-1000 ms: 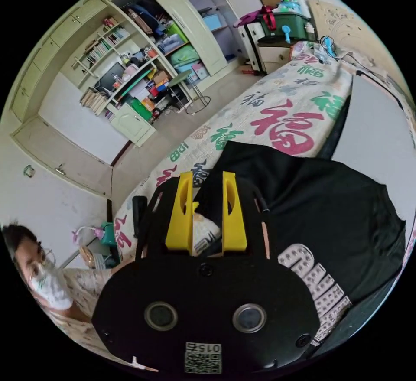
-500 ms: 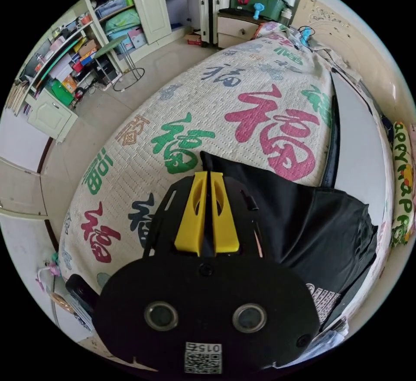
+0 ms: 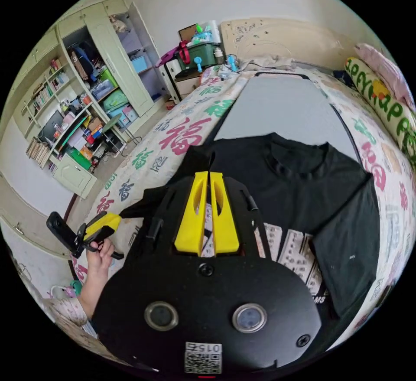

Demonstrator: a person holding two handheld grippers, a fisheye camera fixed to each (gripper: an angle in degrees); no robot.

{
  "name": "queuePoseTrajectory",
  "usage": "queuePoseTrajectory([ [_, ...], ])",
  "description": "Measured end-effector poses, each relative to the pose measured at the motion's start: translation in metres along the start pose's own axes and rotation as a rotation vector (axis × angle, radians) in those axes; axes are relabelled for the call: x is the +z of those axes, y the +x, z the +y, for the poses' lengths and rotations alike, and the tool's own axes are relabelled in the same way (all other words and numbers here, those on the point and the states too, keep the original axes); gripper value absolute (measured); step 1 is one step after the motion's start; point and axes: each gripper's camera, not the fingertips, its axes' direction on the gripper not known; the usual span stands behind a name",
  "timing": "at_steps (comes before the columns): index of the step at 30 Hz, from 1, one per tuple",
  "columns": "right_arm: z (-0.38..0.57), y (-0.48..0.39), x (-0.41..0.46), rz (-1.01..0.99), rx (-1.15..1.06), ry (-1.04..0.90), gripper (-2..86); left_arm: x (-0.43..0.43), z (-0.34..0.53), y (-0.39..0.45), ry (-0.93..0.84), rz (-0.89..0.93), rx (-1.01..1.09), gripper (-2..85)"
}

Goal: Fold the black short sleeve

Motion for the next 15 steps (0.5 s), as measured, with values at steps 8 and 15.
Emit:
queuePoseTrajectory([
  [8, 0.057, 0.123, -0.024, -0.047, 0.112, -0.020, 0.1, 0.081, -0.081, 0.062, -0.203, 0.045, 0.353, -0.7],
  [15, 0.073, 0.159, -0.035, 0.079, 0.079, -0.046, -0.1, 0.101, -0.146, 0.023, -0.252, 0.188, 0.455, -0.2],
])
